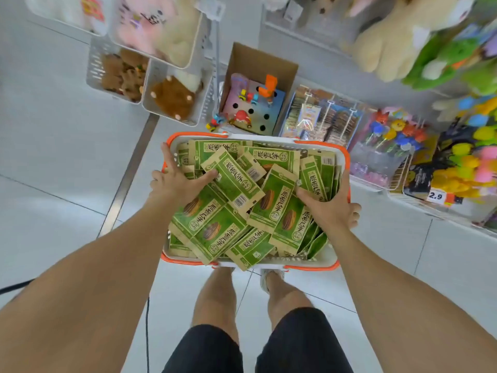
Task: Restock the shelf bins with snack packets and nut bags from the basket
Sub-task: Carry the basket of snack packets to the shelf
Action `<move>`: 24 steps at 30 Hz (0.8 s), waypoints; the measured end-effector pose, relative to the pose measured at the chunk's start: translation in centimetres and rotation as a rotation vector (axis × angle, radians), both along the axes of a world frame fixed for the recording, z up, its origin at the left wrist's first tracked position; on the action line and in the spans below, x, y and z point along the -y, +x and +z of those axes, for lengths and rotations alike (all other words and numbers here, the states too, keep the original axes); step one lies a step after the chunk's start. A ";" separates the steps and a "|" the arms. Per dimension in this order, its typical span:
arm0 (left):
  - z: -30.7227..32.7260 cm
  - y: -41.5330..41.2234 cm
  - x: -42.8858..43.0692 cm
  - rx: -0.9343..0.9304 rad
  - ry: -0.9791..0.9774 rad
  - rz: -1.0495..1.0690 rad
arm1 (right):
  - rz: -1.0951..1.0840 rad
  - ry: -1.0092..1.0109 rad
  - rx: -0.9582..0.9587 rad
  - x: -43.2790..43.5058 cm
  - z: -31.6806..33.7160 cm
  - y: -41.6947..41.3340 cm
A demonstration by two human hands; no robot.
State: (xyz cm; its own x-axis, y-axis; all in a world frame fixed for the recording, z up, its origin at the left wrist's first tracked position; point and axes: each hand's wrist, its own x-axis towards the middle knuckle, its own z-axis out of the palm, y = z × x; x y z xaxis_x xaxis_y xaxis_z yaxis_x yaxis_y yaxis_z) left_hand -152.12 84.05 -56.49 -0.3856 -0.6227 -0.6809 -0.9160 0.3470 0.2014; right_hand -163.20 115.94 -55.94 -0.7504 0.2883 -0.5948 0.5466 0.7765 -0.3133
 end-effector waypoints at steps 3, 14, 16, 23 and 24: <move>5.9 5.0 2.5 -0.047 0.005 0.127 | 0.133 -0.023 -0.034 4.3 5.9 1.2; 19.6 29.8 10.4 -0.169 -0.005 0.689 | 0.706 -0.116 -0.047 24.8 22.5 12.0; 20.8 34.7 11.8 -0.193 0.008 0.799 | 0.817 -0.081 -0.072 29.1 23.9 15.1; 22.5 48.8 16.7 -0.212 -0.031 1.135 | 1.207 -0.036 -0.024 43.7 26.1 25.2; 22.7 50.8 17.5 -0.209 -0.044 1.178 | 1.256 -0.065 -0.028 46.0 26.1 26.7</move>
